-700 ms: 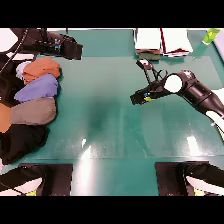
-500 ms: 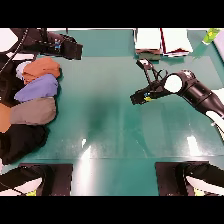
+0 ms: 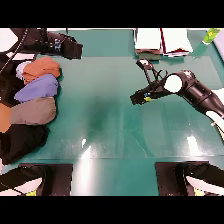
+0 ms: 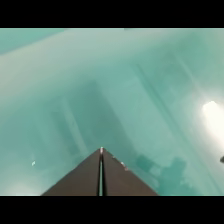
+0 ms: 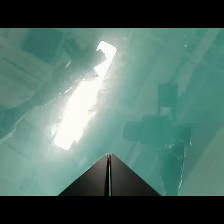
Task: Fold the shirts.
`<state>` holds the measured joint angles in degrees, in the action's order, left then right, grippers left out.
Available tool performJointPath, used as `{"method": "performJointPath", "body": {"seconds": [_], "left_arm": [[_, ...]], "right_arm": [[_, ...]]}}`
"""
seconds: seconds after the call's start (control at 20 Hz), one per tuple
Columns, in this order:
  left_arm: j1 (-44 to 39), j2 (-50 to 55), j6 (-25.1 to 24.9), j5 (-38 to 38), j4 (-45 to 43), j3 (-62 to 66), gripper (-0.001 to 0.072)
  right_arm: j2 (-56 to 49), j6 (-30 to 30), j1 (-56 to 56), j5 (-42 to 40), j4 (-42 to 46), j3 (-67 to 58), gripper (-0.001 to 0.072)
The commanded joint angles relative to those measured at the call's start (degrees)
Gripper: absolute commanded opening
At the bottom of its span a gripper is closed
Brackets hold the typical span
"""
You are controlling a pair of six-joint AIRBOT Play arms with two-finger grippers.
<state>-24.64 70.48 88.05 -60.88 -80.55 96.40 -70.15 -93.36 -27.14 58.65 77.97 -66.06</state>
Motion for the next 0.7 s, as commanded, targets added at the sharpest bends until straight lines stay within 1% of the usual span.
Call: {"method": "performJointPath", "body": {"seconds": [0.0,0.1,0.15,0.2,0.25,0.3,0.35,0.4,0.5,0.65], "left_arm": [[-0.02,-0.04,0.02,5.20,0.00,0.00,0.0028],[-0.02,-0.09,-0.02,7.19,0.42,0.00,0.0027],[-0.02,-0.09,-0.92,7.80,-0.44,0.00,0.0028],[0.44,0.02,-2.62,8.90,-4.28,0.00,0.0029],[1.51,0.26,-1.77,9.46,-8.63,-0.02,0.0134],[3.41,1.01,1.81,9.99,-12.48,-0.02,0.0410],[6.27,2.25,5.33,10.05,-15.47,-0.02,0.0602],[9.66,3.72,6.47,9.42,-16.55,-0.02,0.0619],[15.98,7.54,6.49,8.96,-16.52,-0.02,0.0619],[23.30,14.69,6.45,9.03,-16.52,-0.02,0.0619]], "right_arm": [[-0.04,0.00,-0.04,-0.15,0.00,-0.02,0.0018],[-0.04,0.00,-0.04,-0.79,0.00,-0.02,0.0018],[-0.04,0.00,-0.04,-0.79,0.00,-0.02,0.0017],[-0.04,0.00,-0.04,-0.57,0.00,-0.02,0.0018],[-0.04,-0.02,-0.07,-0.44,-0.07,-0.02,0.0018],[-0.04,-0.02,-0.04,-0.52,-0.04,-0.02,0.0017],[-0.04,0.00,-0.04,-0.57,0.00,-0.02,0.0018],[-0.04,0.00,-0.04,-0.50,-0.02,-0.02,0.0018],[-0.04,0.00,-0.04,-0.52,-0.02,-0.02,0.0018],[-0.04,0.00,-0.07,-0.61,-0.04,-0.02,0.0018]]}}
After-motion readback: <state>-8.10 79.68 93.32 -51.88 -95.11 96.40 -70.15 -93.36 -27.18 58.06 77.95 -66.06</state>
